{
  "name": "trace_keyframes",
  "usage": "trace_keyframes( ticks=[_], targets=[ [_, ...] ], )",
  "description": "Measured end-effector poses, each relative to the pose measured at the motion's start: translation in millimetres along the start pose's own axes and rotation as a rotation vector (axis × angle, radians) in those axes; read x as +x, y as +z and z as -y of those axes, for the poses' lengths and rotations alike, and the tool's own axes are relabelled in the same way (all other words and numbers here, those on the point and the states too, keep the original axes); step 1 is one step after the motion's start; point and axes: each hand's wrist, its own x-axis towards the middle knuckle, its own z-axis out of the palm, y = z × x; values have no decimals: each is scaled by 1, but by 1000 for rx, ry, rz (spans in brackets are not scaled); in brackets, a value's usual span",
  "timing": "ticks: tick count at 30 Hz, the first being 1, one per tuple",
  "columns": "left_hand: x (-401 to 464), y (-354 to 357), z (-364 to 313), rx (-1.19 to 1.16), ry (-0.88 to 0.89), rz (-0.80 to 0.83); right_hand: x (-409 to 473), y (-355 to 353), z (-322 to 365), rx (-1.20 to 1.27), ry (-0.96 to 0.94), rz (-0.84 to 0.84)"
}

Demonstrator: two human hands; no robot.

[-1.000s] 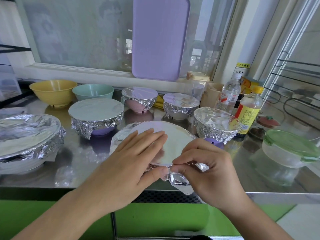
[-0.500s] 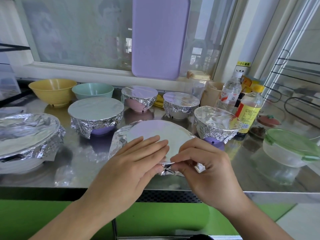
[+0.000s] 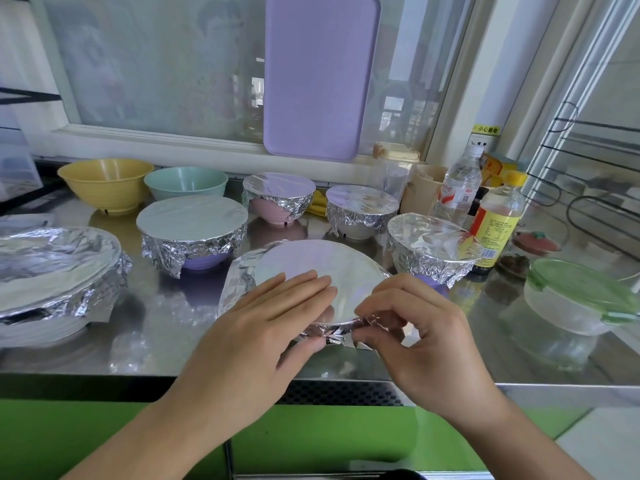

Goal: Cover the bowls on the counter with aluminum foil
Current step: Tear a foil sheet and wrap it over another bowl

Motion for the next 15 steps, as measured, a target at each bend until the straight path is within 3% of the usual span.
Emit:
trace_keyframes(
  ticks=[15],
  targets=[
    [-5,-3,-1,-220,-92,-216,6,0,0,61,-17,-14]
  ],
)
